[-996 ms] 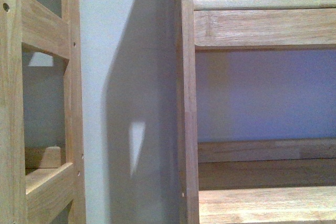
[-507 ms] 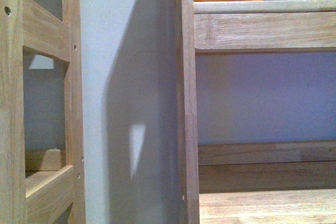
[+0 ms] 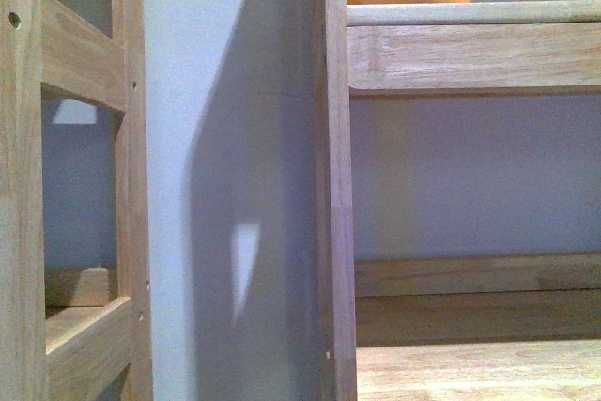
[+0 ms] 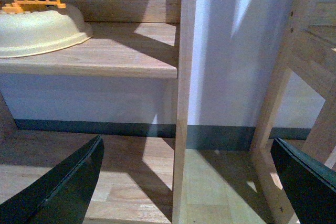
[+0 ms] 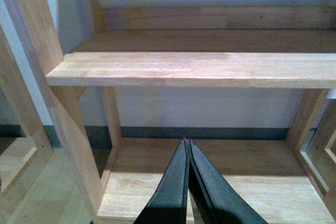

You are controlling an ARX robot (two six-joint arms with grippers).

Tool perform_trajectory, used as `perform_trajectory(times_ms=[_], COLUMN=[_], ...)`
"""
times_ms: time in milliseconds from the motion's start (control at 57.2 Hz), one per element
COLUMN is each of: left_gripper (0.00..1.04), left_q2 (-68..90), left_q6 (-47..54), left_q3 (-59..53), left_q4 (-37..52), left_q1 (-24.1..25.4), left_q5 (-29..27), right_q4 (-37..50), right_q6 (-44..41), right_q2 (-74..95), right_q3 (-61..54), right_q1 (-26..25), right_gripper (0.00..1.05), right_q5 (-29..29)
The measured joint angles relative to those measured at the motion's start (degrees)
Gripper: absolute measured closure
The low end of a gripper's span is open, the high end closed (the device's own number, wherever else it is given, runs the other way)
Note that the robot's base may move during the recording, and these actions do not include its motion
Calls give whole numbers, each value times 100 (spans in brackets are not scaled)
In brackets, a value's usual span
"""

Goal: Put away toys

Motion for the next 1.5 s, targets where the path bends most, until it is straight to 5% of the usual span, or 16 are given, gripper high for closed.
perform_trajectory(times_ms=[821,1380,1503], left_gripper=[6,6,6], left_q2=[0,0,0], left_q6=[0,0,0], left_q3=[0,0,0], left_q4=[0,0,0], left_q1=[0,0,0], left_q5=[0,0,0], right_q4=[87,87,87], right_q6=[-4,-9,-9], right_q2=[-444,-448,-448], right_q3=[-457,-457,-457], right_q1=[-22,-22,-22], right_gripper=[101,9,7], right_q5=[-4,-4,-4])
